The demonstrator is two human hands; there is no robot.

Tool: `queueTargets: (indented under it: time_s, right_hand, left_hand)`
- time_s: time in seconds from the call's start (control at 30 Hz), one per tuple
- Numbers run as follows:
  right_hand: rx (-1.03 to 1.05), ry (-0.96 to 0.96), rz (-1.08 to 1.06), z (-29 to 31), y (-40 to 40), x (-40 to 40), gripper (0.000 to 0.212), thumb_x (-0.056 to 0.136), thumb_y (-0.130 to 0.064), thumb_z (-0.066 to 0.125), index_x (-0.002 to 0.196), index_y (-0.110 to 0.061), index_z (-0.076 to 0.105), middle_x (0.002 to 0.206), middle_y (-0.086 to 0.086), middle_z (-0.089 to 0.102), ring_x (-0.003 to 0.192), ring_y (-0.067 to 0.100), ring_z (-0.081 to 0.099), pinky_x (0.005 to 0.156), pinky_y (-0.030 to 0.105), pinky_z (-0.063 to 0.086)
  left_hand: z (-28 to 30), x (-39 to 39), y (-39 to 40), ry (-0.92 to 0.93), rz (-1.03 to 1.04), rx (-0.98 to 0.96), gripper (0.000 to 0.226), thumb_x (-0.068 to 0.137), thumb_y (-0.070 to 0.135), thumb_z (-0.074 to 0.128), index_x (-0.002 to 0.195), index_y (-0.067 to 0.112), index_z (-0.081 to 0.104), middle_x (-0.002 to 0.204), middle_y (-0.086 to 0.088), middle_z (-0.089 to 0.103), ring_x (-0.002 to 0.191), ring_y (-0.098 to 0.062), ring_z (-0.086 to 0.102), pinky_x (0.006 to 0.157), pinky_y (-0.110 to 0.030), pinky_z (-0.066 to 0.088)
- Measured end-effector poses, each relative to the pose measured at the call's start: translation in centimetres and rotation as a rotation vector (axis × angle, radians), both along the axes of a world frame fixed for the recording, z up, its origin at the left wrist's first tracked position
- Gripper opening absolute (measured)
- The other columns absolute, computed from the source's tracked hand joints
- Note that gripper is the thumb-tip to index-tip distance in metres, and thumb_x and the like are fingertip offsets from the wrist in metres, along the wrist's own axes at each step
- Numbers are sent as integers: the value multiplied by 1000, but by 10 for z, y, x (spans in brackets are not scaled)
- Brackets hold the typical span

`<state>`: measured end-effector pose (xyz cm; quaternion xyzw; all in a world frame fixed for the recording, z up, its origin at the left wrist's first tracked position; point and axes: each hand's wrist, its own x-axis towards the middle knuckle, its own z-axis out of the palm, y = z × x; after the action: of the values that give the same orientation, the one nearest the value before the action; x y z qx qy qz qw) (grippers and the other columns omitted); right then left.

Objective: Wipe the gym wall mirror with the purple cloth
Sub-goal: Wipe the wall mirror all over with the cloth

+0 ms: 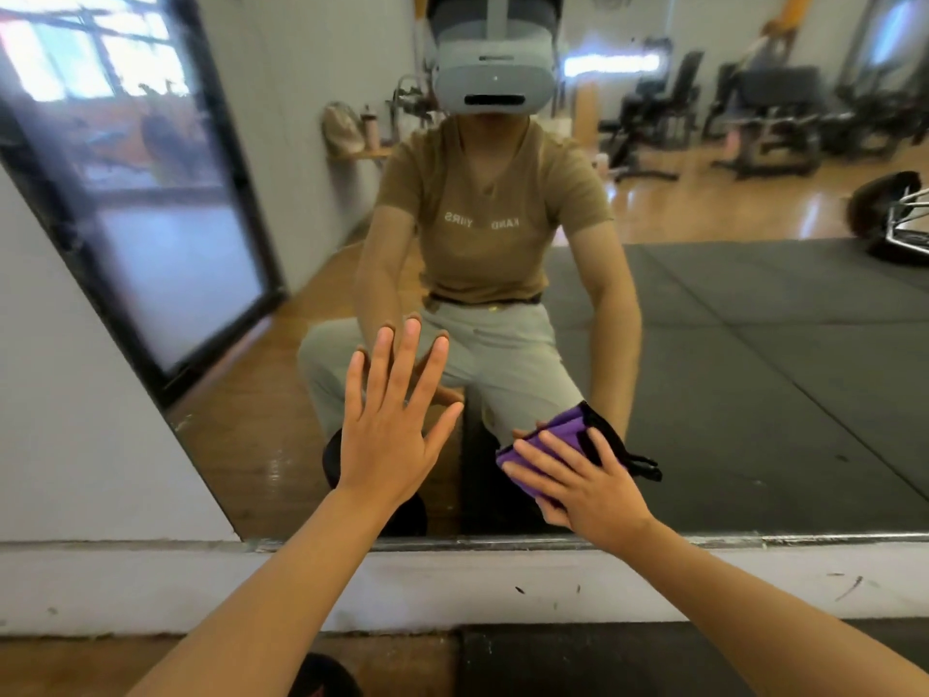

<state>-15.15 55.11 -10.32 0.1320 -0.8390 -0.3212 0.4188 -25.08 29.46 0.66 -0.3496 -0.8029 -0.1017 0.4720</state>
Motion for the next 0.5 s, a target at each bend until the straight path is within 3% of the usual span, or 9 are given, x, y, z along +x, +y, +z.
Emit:
queueTargets:
  time_s: [0.1, 0.2, 0.3, 0.5]
  right_hand:
    - [-10, 16, 80, 41, 1, -2, 76, 91, -45, 48, 160, -35, 17, 170, -8, 4, 156, 16, 5, 126, 46, 0]
    - [-170, 166, 119, 118, -5, -7, 63, 95, -44, 48, 156, -35, 33, 166, -4, 23, 154, 21, 18, 125, 51, 5]
    - [-321, 274, 75, 163, -15, -12, 65, 96, -46, 49, 157, -30, 31, 164, 2, 25, 152, 29, 21, 123, 57, 4]
    - [-461, 318, -9, 105, -45, -24, 70, 97, -45, 45, 160, -28, 20, 166, 5, 15, 156, 29, 6, 122, 60, -2]
  left_hand:
    - [0, -1, -1, 10, 11, 1, 67, 104, 50, 39, 160, 21, 17, 168, -5, -1, 156, -26, -1, 126, -45, 2]
    - [1, 1, 0, 6, 18, -2, 68, 103, 50, 39, 161, 21, 15, 168, -5, -1, 156, -27, 0, 126, -45, 1]
    - [4, 4, -6, -2, 11, -35, 69, 102, 47, 40, 161, 21, 15, 168, -8, 2, 156, -27, 1, 125, -44, -1]
    - [9, -2, -32, 53, 43, -74, 76, 97, 45, 50, 161, 23, 15, 169, -7, 1, 156, -26, 4, 124, -47, -1]
